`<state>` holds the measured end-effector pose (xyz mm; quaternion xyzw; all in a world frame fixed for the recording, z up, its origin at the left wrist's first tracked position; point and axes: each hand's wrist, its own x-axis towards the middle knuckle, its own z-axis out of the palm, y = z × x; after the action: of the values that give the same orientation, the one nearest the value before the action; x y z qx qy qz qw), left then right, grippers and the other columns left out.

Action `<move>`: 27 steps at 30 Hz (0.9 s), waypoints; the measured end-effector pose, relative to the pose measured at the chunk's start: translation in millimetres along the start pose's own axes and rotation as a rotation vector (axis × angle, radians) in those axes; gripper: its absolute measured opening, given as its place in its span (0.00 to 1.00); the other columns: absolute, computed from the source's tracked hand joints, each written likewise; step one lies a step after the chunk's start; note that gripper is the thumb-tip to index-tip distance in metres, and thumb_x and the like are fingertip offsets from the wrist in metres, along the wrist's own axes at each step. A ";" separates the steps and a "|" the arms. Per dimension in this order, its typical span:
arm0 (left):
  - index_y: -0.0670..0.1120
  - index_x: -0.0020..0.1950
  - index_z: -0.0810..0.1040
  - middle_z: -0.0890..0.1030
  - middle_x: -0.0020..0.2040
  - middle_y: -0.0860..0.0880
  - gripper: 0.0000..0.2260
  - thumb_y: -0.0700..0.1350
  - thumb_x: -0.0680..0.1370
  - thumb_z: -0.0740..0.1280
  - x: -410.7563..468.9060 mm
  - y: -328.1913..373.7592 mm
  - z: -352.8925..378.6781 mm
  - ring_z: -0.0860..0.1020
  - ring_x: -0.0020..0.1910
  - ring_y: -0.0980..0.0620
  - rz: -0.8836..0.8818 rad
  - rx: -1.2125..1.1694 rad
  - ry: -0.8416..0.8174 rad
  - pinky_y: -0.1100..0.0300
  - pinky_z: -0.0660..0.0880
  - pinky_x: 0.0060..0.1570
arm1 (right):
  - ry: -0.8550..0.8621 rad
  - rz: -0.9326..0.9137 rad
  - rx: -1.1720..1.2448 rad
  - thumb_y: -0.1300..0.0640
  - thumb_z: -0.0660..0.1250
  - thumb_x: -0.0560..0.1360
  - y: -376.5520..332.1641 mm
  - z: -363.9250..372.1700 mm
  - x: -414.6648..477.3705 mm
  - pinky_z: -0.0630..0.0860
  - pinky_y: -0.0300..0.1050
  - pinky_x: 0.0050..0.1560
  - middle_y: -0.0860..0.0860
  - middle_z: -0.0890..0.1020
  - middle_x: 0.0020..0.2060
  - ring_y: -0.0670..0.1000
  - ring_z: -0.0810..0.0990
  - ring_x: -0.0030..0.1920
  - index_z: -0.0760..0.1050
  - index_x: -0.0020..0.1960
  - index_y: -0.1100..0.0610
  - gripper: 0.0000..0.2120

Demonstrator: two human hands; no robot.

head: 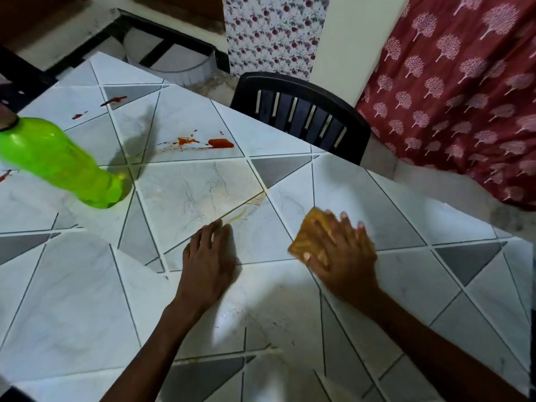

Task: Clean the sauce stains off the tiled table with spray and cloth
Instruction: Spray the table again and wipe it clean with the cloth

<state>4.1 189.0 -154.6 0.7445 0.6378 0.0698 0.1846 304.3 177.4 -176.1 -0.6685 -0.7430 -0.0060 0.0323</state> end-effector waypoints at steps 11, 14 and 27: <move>0.46 0.74 0.67 0.68 0.73 0.44 0.31 0.55 0.72 0.56 -26.9 -22.2 0.5 0.69 0.68 0.39 -0.033 -0.007 -0.007 0.44 0.72 0.63 | -0.111 -0.286 0.107 0.34 0.54 0.79 -103.1 -1.6 -36.0 0.51 0.65 0.79 0.50 0.49 0.83 0.57 0.46 0.82 0.55 0.82 0.45 0.35; 0.47 0.75 0.65 0.67 0.74 0.45 0.31 0.56 0.73 0.57 -35.1 -30.6 3.0 0.69 0.69 0.40 -0.018 0.026 -0.029 0.45 0.70 0.65 | -0.105 -0.247 0.075 0.33 0.57 0.78 -44.2 -1.3 -57.6 0.55 0.66 0.78 0.48 0.54 0.82 0.57 0.53 0.82 0.61 0.79 0.43 0.33; 0.44 0.74 0.68 0.69 0.73 0.43 0.29 0.54 0.74 0.57 -74.5 -32.0 6.0 0.70 0.68 0.39 -0.015 0.008 -0.015 0.45 0.72 0.64 | -0.121 -0.347 0.086 0.34 0.53 0.80 -105.2 -4.7 -74.4 0.51 0.65 0.78 0.50 0.50 0.83 0.58 0.47 0.82 0.54 0.82 0.45 0.34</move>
<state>-36.6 118.9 -162.0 0.7409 0.6423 0.0604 0.1869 207.6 92.1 -172.0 -0.5274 -0.8474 0.0604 0.0146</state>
